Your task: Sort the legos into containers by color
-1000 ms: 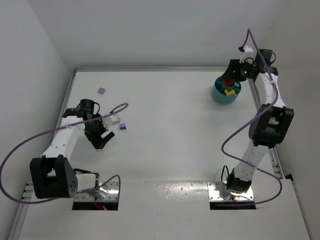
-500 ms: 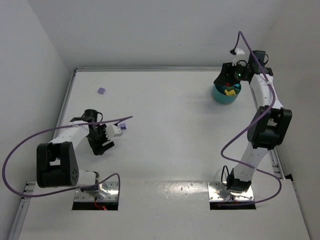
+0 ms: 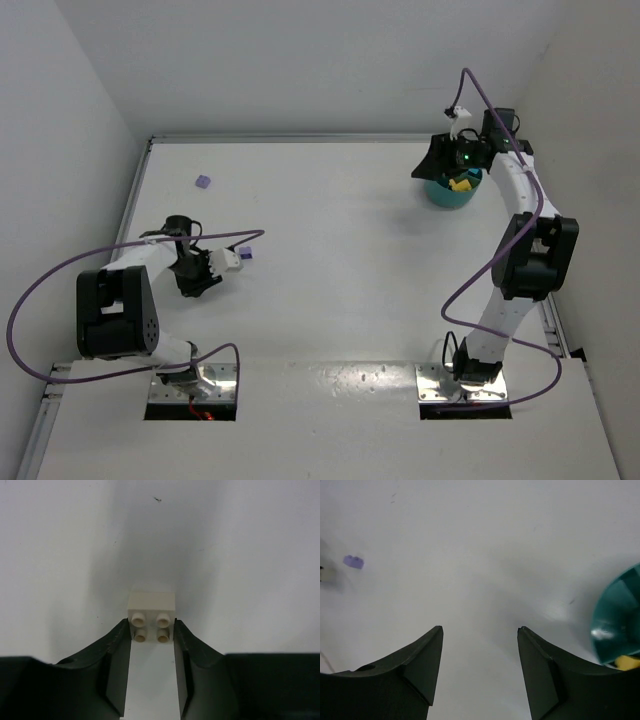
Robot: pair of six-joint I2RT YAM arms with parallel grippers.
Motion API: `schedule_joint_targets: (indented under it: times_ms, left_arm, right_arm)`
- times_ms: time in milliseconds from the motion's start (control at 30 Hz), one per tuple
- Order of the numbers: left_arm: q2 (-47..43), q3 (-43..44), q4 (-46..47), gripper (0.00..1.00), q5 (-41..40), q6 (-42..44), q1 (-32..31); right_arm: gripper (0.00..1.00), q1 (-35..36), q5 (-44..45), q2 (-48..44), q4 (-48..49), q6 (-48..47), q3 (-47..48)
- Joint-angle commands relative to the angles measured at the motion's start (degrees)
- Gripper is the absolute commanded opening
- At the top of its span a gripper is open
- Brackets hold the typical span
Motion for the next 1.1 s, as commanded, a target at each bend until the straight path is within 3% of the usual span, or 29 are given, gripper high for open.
schedule_joint_targets:
  times_ms: [0,100,200,300,400,667,800,1067]
  left_arm:
    - [-0.1,0.5,-2.6,0.33,1.6,3.5,0.8]
    - [-0.1,2.8,-3.2,0.25,5.1,1.7,0.8]
    - [-0.1,10.1,-3.7,0.25,11.8,-6.1,0.1]
    - [2.1,19.9,-3.0,0.25,20.3,-17.7,-2.1]
    - [4.0,27.1,0.0,0.25,26.6,-30.0,-5.0]
    - [8.6,36.1,12.6,0.28,27.2,-48.8,-20.7]
    - [11.6,40.2,12.6,0.28,23.6,-50.8,-26.8]
    - [14.8,44.1,15.6,0.28,23.0,-54.3,-31.1]
  right_arm:
    - [0.61,0.6,-6.5,-2.8,3.0,5.6,-4.0]
    - [0.61,1.2,-12.1,-2.8,7.3,13.0,-7.5]
    - [0.61,1.7,-17.4,-1.3,14.6,24.4,-10.0]
    - [0.61,2.2,-23.0,1.1,29.4,38.6,-13.3]
    - [0.61,4.5,-24.3,2.9,34.6,45.7,-13.2]
    - [0.61,13.4,-22.6,7.0,33.5,45.7,-6.3]
    - [0.61,18.8,-22.5,9.1,32.5,44.7,-2.6]
    - [0.61,23.3,-20.6,12.6,22.8,35.3,4.0]
